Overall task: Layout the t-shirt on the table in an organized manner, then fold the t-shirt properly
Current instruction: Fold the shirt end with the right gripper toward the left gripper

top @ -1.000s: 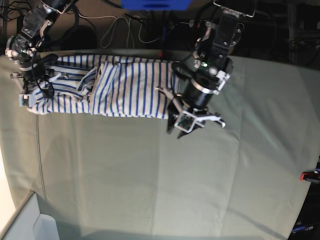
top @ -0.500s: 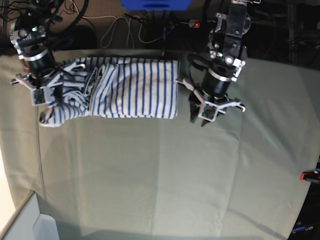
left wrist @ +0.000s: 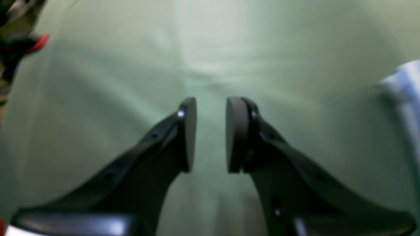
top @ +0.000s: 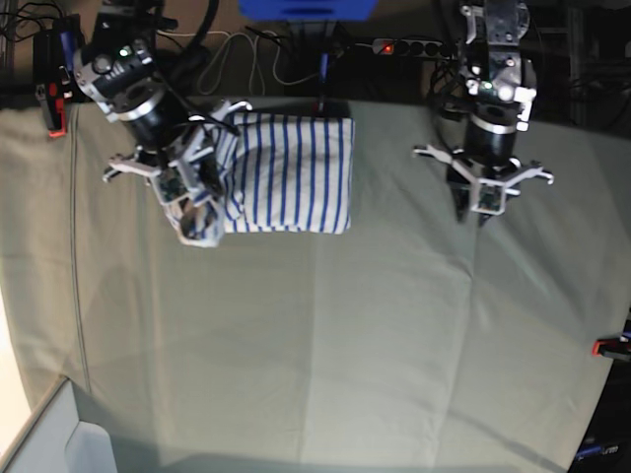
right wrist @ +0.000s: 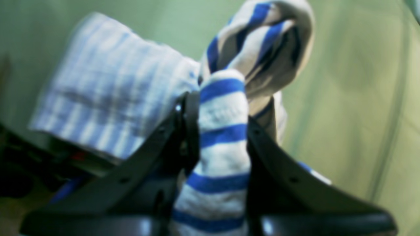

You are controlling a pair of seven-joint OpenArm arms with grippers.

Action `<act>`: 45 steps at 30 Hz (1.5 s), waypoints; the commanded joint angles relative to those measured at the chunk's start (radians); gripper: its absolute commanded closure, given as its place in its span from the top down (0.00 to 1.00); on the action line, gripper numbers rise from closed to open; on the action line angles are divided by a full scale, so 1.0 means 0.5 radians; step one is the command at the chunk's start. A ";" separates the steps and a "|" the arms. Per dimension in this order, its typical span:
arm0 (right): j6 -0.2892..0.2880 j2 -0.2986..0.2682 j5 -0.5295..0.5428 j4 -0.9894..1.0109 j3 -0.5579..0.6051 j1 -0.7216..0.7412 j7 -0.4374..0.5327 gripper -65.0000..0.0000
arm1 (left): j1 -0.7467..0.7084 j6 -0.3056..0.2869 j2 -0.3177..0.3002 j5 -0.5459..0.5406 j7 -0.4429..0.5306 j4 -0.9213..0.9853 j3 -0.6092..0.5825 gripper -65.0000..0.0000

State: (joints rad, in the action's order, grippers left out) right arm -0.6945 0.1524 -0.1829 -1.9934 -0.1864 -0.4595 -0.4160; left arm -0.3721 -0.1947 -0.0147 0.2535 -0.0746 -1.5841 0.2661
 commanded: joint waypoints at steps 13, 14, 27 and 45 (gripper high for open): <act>-0.007 0.009 0.042 0.392 0.433 0.288 0.057 0.00 | -0.153 0.007 -0.003 -0.011 0.059 -0.040 0.092 0.24; -0.007 0.009 0.042 0.422 0.445 0.291 0.057 0.00 | -0.156 0.007 -0.003 -0.011 0.059 -0.040 0.092 0.24; 0.019 0.009 0.048 0.576 0.472 0.433 0.057 0.13 | -0.138 0.007 -0.058 -0.011 0.052 -0.040 0.092 0.24; 0.019 0.009 0.048 0.585 0.669 0.405 0.057 0.42 | -0.138 0.007 -0.058 -0.011 0.052 -0.028 0.092 0.24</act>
State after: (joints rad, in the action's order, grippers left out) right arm -0.6907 0.1497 -0.1780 -1.6814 0.1429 -0.2596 -0.4152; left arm -0.4400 -0.1978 -0.0383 0.2535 -0.0704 -1.5837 0.3107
